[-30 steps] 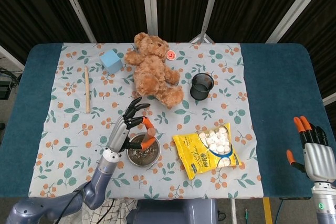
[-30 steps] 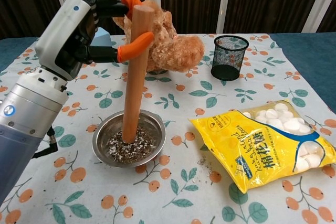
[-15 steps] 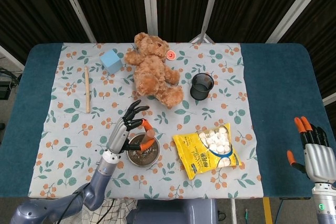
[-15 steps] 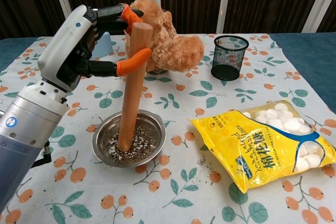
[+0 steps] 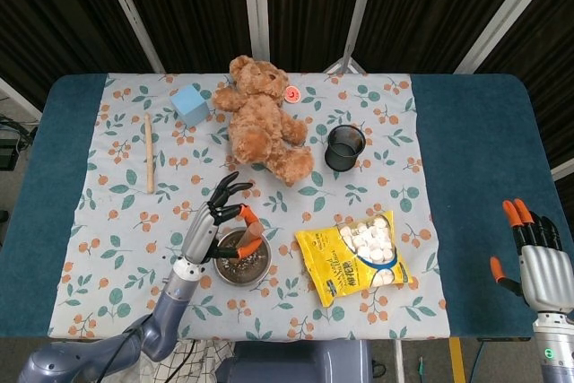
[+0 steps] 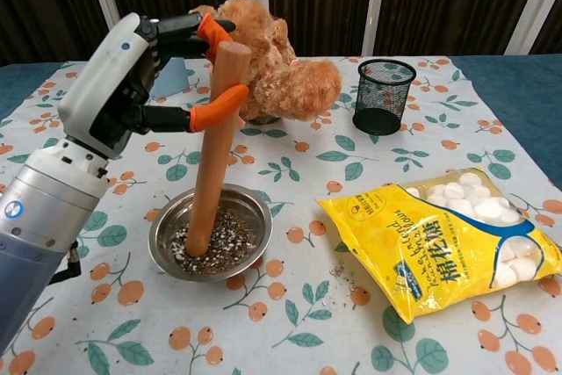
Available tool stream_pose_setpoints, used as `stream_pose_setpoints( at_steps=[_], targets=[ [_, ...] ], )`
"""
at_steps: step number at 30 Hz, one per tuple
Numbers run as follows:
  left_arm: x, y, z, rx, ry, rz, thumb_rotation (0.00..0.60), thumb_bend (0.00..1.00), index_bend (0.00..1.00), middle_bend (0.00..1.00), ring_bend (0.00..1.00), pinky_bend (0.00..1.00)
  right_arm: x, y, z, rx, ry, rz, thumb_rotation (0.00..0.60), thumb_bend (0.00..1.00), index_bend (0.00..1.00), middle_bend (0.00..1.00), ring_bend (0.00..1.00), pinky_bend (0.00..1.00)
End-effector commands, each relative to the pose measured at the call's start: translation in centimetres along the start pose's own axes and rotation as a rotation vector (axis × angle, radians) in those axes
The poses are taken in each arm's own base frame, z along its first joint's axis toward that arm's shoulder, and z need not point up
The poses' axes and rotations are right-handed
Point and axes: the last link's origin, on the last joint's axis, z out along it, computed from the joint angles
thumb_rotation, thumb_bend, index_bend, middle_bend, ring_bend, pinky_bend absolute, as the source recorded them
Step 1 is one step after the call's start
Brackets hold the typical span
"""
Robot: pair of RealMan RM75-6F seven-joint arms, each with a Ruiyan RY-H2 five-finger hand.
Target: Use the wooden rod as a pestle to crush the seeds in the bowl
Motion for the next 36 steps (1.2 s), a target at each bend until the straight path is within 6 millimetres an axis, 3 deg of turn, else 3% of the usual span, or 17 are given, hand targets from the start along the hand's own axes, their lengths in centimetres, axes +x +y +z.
stream_pose_setpoints(
  at_steps=[1,19,36],
  targets=[
    [0.1,0.4,0.6,-0.019,0.009,-0.003,0.6,0.79,0.62,0.7,0.18,0.06,0.0,0.0,0.0,0.0,-0.001,0.001,0.6,0.42,0.0,0.0,0.0,0.0],
    [-0.3,0.6,0.1,-0.129,0.004,-0.002,0.6,0.8,0.6,0.69,0.18,0.06,0.0,0.0,0.1,-0.003,0.0,-0.003,0.6,0.42,0.0,0.0,0.0,0.0],
    [-0.7,-0.7,-1.1,-0.08,0.019,-0.036,0.6,0.8,0.6,0.69,0.18,0.06,0.0,0.0,0.0,-0.009,0.008,-0.006,0.6,0.42,0.0,0.0,0.0,0.0]
  ],
)
